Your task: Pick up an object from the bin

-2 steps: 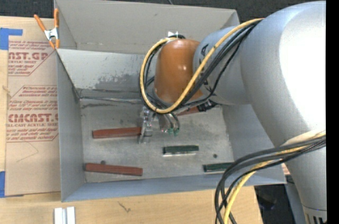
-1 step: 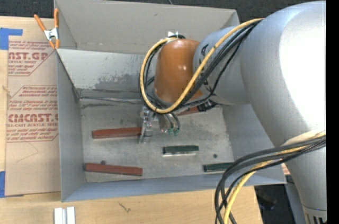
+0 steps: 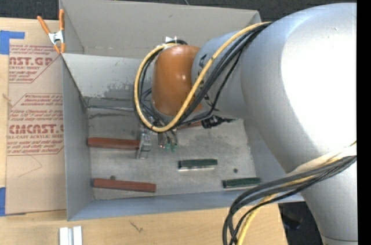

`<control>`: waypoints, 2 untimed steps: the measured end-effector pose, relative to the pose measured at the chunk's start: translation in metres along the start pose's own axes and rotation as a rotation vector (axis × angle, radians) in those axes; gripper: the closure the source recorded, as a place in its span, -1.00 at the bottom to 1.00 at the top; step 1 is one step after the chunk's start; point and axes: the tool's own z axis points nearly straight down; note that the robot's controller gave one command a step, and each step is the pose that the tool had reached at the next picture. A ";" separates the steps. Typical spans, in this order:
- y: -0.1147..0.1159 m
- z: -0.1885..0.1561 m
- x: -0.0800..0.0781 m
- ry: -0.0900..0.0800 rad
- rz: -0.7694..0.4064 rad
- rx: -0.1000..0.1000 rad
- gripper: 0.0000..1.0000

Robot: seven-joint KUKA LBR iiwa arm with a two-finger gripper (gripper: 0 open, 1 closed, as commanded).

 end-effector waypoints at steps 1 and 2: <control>0.015 0.000 -0.009 0.000 -0.081 -0.004 1.00; 0.006 -0.051 -0.006 0.007 -0.347 0.000 1.00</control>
Offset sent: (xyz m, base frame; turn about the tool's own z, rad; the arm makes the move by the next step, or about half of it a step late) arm -0.0052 0.0036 0.1901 -0.3366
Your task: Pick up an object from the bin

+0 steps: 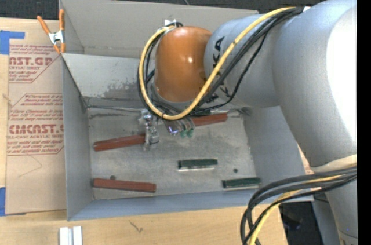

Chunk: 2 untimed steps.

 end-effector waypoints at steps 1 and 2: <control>-0.004 -0.069 -0.013 -0.005 0.170 -0.002 1.00; 0.004 0.053 -0.011 -0.008 0.031 0.000 -1.00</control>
Offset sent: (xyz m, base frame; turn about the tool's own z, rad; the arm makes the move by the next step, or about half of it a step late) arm 0.0093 0.0059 -0.0507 0.0325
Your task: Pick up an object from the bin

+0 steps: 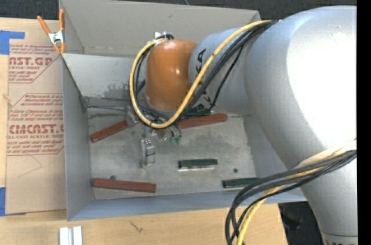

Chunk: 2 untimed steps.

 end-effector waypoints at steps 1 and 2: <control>0.000 -0.003 0.000 0.000 0.001 0.000 -1.00; 0.038 -0.016 -0.005 0.002 -0.041 0.001 -1.00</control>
Offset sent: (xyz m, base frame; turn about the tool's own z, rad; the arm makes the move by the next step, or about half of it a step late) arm -0.0070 0.0533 0.0212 -0.0587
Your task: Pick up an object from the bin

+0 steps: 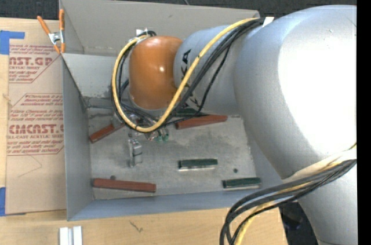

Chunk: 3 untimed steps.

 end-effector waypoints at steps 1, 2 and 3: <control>0.015 0.005 -0.013 -0.003 0.155 -0.004 -1.00; 0.028 0.005 -0.019 -0.001 0.335 -0.002 -1.00; 0.047 0.013 -0.036 -0.002 0.152 -0.003 1.00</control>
Offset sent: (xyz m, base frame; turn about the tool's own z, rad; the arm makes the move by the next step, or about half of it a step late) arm 0.0133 0.0518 -0.0050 0.0812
